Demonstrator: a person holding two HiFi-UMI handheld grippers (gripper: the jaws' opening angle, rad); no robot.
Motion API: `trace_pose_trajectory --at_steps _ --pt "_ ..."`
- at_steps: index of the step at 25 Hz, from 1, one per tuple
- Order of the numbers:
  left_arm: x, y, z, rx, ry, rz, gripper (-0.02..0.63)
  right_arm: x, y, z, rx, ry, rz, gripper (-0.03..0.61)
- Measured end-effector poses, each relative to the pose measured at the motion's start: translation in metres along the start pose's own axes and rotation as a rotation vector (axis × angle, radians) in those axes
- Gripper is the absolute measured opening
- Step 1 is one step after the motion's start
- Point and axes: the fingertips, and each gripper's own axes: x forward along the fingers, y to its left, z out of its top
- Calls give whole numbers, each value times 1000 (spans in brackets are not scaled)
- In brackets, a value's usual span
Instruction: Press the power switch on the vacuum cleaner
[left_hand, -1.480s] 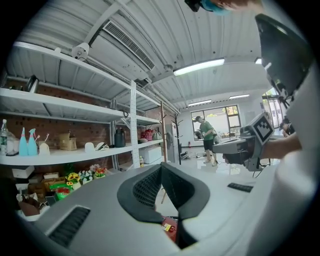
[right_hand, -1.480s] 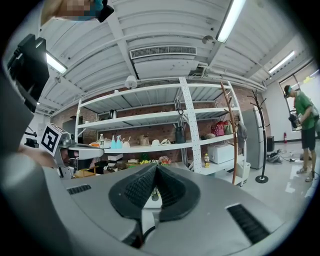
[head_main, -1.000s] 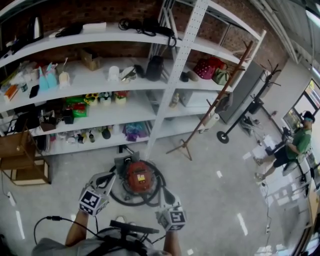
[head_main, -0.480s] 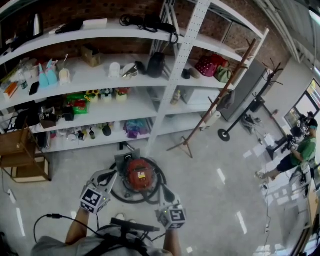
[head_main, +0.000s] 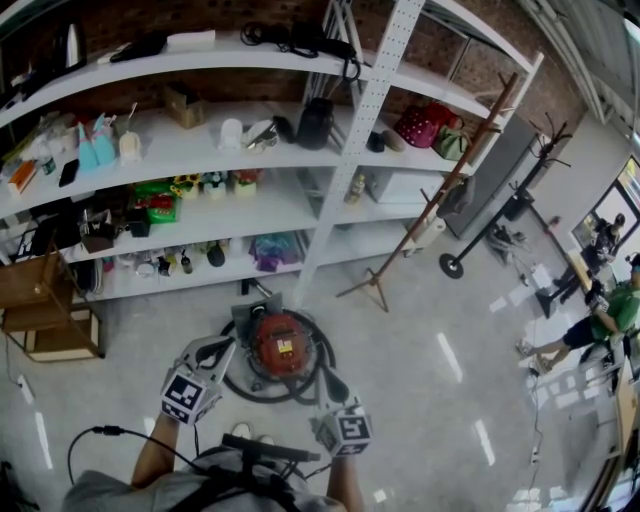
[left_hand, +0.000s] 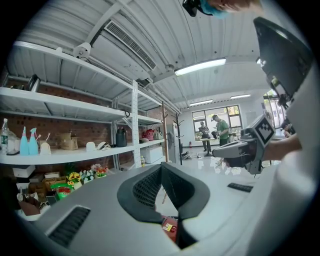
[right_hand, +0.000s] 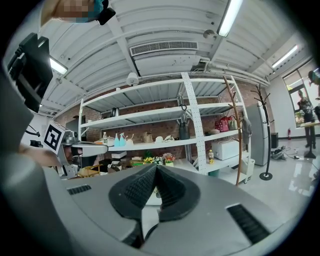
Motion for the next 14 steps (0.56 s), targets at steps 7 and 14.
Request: trace_pose_trajectory --at_steps 7,14 --pt "2 -1 0 -5 10 1 -8 -2 -2 4 1 12 -12 9" --pt "6 -3 1 7 0 -4 -8 -1 -6 -2 -8 -1 3 9"
